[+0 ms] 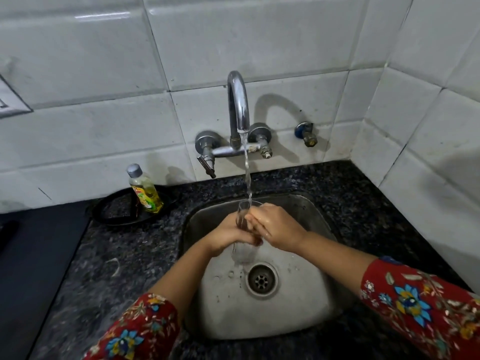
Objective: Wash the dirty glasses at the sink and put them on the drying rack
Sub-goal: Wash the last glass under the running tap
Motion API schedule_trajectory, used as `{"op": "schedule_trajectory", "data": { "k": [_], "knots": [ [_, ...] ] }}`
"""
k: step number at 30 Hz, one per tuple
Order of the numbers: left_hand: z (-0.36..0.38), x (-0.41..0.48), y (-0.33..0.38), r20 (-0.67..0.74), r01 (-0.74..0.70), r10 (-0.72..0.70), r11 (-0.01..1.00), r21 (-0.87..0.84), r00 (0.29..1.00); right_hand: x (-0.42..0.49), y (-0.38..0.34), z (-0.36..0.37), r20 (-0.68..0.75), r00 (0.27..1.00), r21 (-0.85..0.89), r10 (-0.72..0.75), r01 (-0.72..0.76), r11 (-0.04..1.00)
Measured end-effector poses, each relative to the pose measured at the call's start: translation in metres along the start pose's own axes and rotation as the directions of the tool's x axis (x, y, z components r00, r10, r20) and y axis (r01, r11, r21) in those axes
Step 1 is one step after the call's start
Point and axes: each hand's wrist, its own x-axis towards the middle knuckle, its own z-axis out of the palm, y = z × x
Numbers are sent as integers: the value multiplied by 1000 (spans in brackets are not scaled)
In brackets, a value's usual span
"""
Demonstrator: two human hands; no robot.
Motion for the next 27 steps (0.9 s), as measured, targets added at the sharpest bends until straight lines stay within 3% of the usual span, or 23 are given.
{"op": "schedule_trajectory", "data": {
  "k": [2, 5, 7, 9, 11, 12, 14, 16, 17, 18, 19, 20, 22, 24, 25, 27],
  "knots": [
    [11, 6, -4, -227, 17, 13, 992, 128, 974, 7, -1, 5, 33, 988, -99, 150, -146, 984],
    [27, 8, -7, -518, 135, 102, 907, 399, 849, 16, -5, 14, 49, 935, -92, 352, -347, 933],
    [20, 7, -5, -420, 17, 133, 943, 333, 898, 11, -6, 12, -19, 963, -42, 269, -269, 962],
    [7, 2, 4, -135, -94, 104, 993, 74, 985, 2, -6, 1, -26, 993, 43, 113, -112, 993],
    [0, -2, 10, 70, -89, 88, 996, 12, 994, -4, -1, -5, -11, 1000, 19, -1, 1, 1000],
    [1, -1, 10, 63, -89, 87, 995, 40, 994, -5, 0, -4, -33, 999, -18, -6, 5, 1000],
    [14, 1, 9, -168, -70, 102, 980, 185, 980, 1, -6, 0, -67, 991, -64, 116, -120, 991],
    [29, 2, 7, -460, 79, 144, 898, 433, 876, 13, -15, 6, -12, 942, -145, 336, -334, 931],
    [34, 3, 5, -537, 144, 181, 849, 508, 824, 18, -19, 9, 11, 910, -159, 415, -409, 899],
    [34, 4, 2, -555, 146, 224, 827, 543, 801, 21, -20, 10, 2, 898, -156, 441, -435, 887],
    [29, 5, 1, -526, 107, 221, 847, 522, 821, 22, -22, 9, -32, 909, -126, 415, -416, 901],
    [21, 5, 3, -448, 14, 206, 898, 440, 870, 20, -23, 7, -72, 935, -74, 347, -352, 933],
    [2, 4, 7, -194, -129, 151, 984, 120, 969, 12, -19, -1, -89, 975, 66, 202, -197, 978],
    [-7, 0, 10, -18, -99, 98, 993, -59, 995, 7, -17, -7, -77, 991, 121, 113, -104, 987],
    [-6, 0, 11, -28, -79, 78, 996, -38, 997, 7, -17, -4, -74, 989, 91, 126, -120, 989],
    [8, 1, 11, -248, -25, 68, 985, 171, 966, 19, -19, 5, -32, 959, -34, 281, -282, 959]
  ]
}}
